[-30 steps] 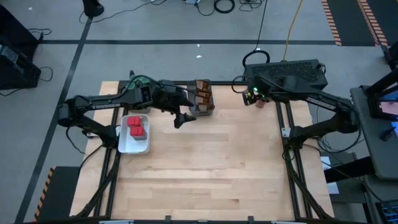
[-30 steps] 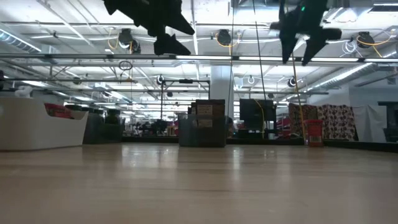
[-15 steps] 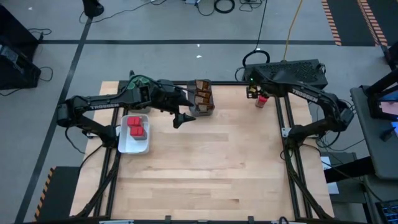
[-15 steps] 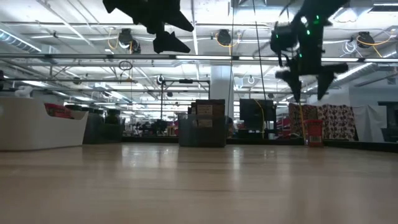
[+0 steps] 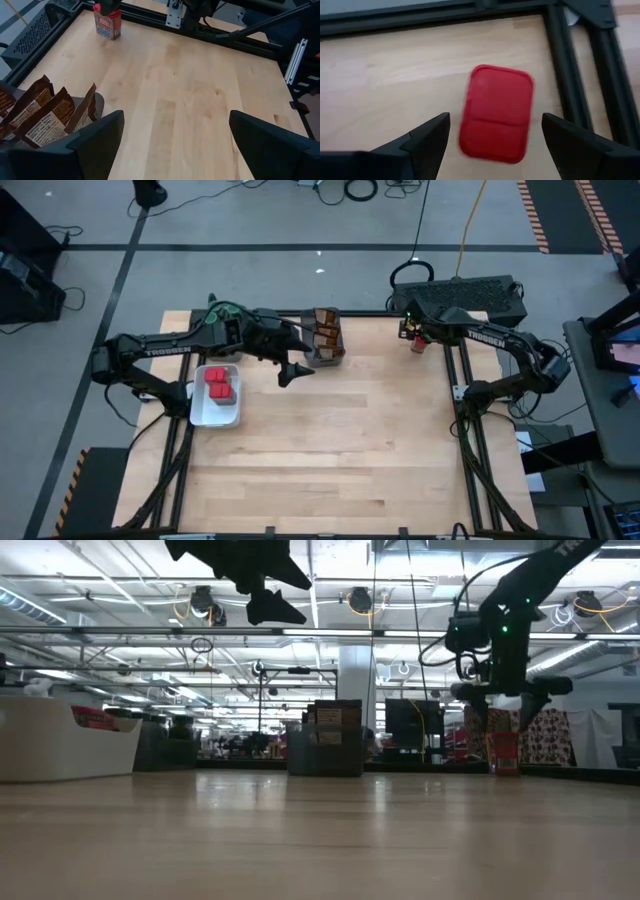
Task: Sort spices by type
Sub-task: Put the red seasoning can into the white bin
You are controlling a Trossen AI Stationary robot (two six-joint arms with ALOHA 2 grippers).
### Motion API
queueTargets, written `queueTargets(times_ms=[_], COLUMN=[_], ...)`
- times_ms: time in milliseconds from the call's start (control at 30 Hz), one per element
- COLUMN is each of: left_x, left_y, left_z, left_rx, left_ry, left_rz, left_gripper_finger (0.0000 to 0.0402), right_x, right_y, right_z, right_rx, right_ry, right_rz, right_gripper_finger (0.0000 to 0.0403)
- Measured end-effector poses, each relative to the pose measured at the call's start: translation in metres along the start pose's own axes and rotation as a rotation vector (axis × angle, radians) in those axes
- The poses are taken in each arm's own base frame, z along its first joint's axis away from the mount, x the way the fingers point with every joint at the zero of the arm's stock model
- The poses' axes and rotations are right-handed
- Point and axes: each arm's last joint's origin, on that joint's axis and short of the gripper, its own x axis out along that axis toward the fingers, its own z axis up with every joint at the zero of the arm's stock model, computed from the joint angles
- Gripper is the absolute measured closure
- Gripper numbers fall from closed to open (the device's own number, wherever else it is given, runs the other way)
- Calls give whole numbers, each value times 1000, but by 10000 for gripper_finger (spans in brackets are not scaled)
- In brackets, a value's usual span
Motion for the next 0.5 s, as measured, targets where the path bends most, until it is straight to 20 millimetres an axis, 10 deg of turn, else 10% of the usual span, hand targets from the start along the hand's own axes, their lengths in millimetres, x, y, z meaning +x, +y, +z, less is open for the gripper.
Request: queueTargets(times_ms=[500], left_x=[0], left_y=[0], left_z=[0], left_rx=[-2], left_ry=[0], left_rz=[0], left_gripper_finger=[36], right_x=[12], right_y=[-1], right_z=[-2], right_rx=[38], right_ry=[-40], right_rz=[27], right_gripper_finger=[104])
